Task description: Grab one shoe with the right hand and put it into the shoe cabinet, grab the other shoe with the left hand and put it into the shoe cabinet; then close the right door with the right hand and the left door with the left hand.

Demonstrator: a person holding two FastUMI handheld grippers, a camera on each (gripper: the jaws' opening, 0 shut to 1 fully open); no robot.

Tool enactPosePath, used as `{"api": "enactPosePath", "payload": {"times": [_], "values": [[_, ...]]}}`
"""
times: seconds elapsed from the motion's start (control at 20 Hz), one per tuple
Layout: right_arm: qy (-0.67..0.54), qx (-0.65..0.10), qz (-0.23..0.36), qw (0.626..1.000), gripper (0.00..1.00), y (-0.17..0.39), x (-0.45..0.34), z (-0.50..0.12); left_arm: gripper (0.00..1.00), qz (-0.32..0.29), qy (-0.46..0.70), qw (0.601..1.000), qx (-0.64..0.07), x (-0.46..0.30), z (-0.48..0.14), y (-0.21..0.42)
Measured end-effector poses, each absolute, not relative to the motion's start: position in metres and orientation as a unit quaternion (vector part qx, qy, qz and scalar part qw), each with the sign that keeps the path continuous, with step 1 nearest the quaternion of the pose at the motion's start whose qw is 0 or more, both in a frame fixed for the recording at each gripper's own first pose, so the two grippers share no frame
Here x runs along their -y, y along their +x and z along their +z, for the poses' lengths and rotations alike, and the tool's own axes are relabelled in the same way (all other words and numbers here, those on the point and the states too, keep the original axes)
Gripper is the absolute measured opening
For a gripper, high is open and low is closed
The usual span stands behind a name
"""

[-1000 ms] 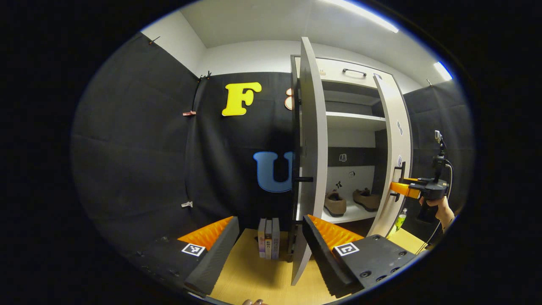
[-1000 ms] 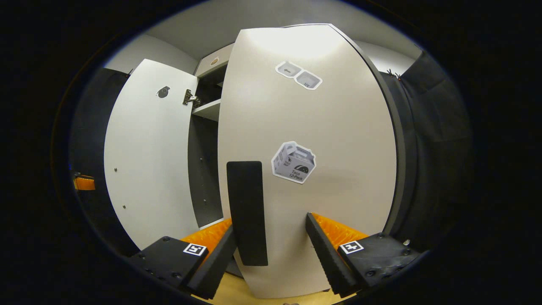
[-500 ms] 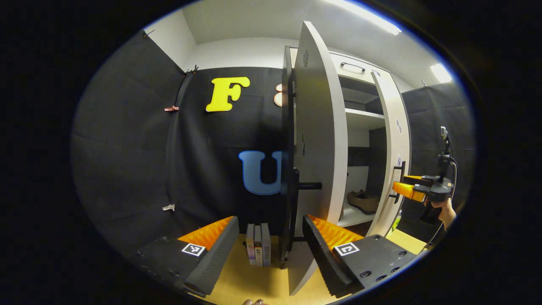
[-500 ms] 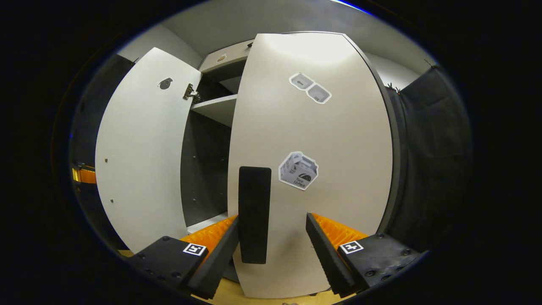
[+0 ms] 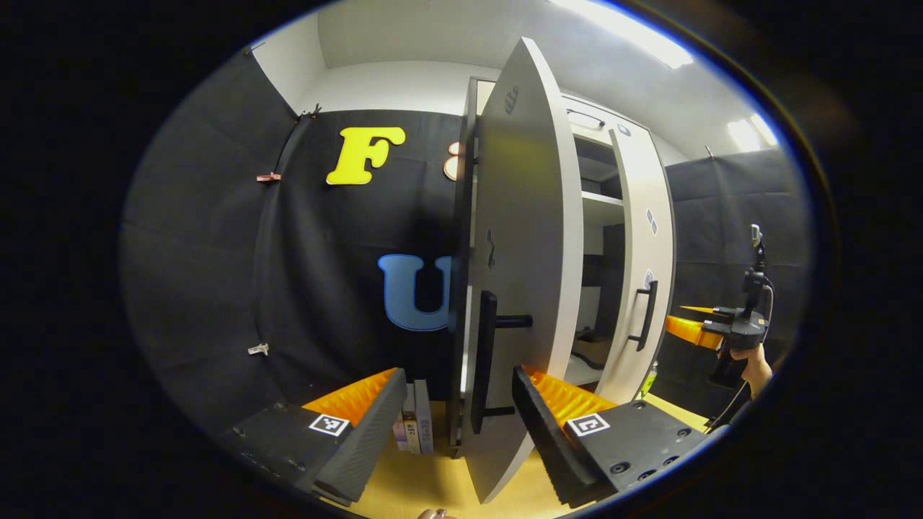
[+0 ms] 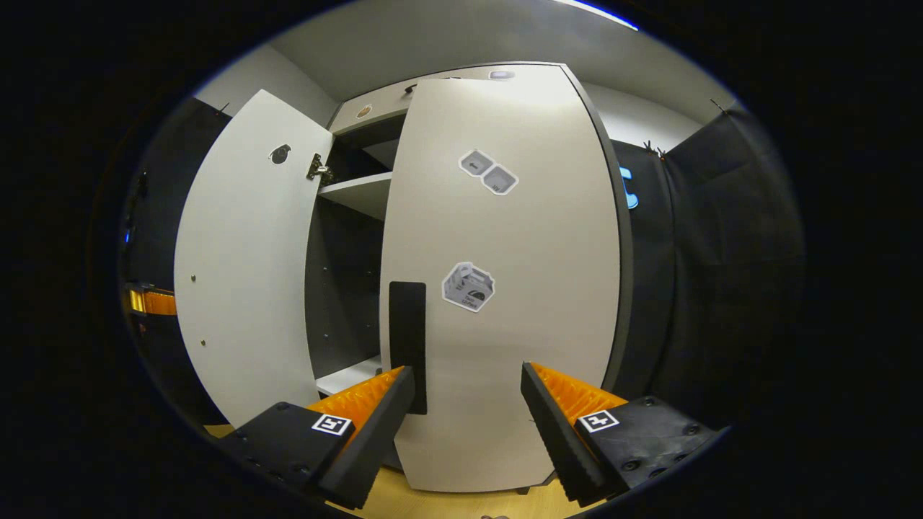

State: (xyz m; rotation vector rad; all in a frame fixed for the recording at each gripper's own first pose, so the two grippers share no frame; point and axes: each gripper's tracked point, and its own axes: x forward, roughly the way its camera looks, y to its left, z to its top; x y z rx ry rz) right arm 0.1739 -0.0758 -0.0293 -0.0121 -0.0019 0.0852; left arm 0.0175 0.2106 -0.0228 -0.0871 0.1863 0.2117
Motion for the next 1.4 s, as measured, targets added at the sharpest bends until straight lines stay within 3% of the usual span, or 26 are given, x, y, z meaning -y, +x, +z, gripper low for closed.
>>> {"api": "enactPosePath", "payload": {"times": [0.2,0.65,1.1,1.4], "values": [[0.001,0.003,0.026,1.000,0.98,0.168,0.099,-0.027,0.94,0.071,-0.055,0.992,-0.091,-0.186,-0.024,0.032],[0.007,0.002,0.029,1.000,0.98,0.177,0.124,-0.029,0.94,0.072,-0.067,0.992,-0.083,-0.167,-0.025,0.057],[-0.003,0.003,0.041,0.999,0.98,0.184,0.142,-0.032,0.94,0.036,-0.086,0.993,-0.078,-0.126,-0.034,0.108],[0.003,0.002,0.042,0.999,0.98,0.181,0.159,-0.034,1.00,0.037,-0.024,0.996,-0.077,-0.096,-0.037,0.157]]}}
